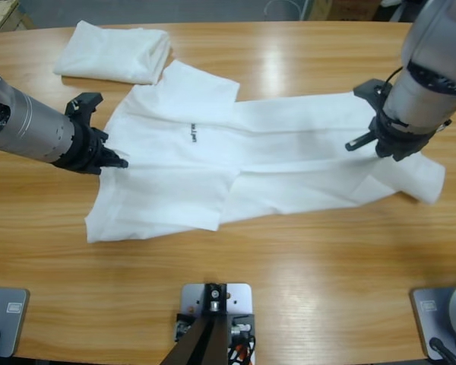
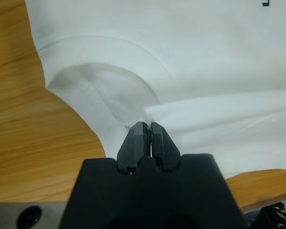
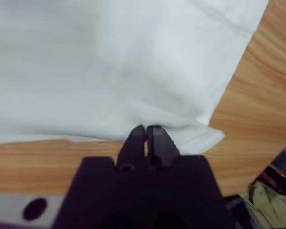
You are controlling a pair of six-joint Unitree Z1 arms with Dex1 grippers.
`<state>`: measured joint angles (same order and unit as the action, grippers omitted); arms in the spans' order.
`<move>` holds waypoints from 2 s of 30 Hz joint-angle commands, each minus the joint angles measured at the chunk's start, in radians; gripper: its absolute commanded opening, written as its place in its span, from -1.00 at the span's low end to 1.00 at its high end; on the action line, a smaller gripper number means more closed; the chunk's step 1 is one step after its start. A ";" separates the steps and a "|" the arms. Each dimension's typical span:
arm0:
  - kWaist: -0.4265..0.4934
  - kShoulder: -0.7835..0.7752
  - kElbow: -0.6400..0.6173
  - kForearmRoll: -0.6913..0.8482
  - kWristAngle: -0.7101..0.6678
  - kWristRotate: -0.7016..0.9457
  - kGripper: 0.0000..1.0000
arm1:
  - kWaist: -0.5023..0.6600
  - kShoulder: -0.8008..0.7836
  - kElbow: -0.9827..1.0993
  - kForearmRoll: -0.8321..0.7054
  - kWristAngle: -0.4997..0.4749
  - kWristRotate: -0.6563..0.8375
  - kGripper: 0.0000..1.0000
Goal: Fold clothes
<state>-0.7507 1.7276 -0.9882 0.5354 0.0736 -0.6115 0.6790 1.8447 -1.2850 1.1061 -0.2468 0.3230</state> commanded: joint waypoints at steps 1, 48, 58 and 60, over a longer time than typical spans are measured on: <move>0.034 0.043 -0.010 0.014 0.017 -0.043 -1.00 | -0.048 -0.049 0.048 -0.096 0.149 -0.011 -1.00; -0.004 0.079 -0.090 0.014 0.186 -0.043 0.59 | -0.108 -0.031 0.073 -0.100 0.021 -0.012 1.00; -0.221 -0.099 -0.052 0.032 0.315 -0.005 0.36 | -0.108 -0.387 0.172 -0.085 0.074 0.298 1.00; -0.304 -0.067 -0.020 0.048 0.315 0.011 0.20 | -0.108 -0.495 0.301 -0.203 0.107 0.421 0.92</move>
<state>-0.8335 1.6633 -1.0898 0.5365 0.3757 -0.6325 0.5815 1.6389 -1.2129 1.0255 -0.2261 0.4496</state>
